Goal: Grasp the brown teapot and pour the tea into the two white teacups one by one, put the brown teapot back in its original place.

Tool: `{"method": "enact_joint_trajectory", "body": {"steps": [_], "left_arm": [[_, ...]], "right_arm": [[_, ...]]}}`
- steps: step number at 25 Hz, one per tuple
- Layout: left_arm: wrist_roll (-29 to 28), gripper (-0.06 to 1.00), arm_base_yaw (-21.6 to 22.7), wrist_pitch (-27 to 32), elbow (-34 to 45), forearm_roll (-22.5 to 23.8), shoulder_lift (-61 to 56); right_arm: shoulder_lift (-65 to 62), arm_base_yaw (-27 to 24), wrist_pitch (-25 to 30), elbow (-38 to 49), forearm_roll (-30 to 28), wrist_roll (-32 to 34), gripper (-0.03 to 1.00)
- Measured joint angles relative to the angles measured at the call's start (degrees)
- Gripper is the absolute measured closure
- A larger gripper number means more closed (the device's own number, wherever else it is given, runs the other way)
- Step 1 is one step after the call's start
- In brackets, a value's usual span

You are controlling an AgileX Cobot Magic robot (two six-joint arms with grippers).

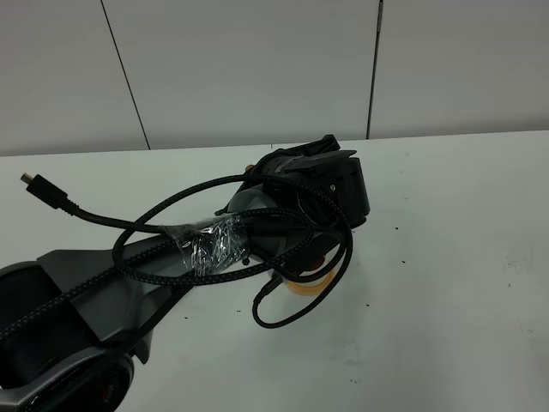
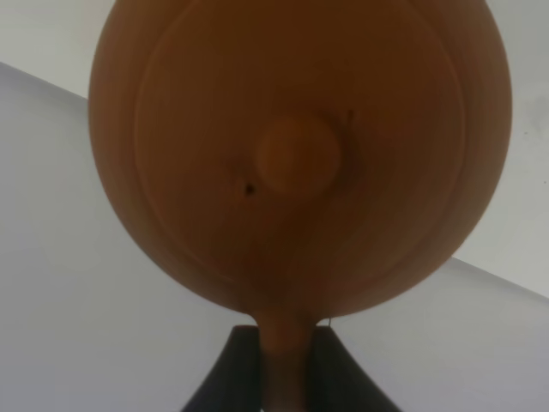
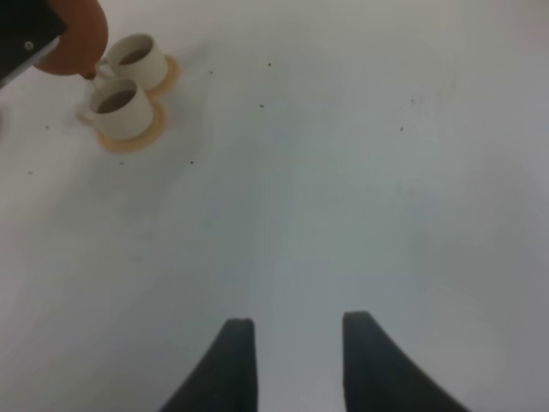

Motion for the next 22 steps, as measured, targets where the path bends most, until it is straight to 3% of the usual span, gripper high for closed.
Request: {"method": "enact_joint_trajectory", "body": {"steps": [22], "left_arm": [[0.0, 0.77, 0.0, 0.0, 0.0, -0.05, 0.0]], "right_arm": [[0.0, 0.0, 0.0, 0.0, 0.0, 0.0, 0.73]]}}
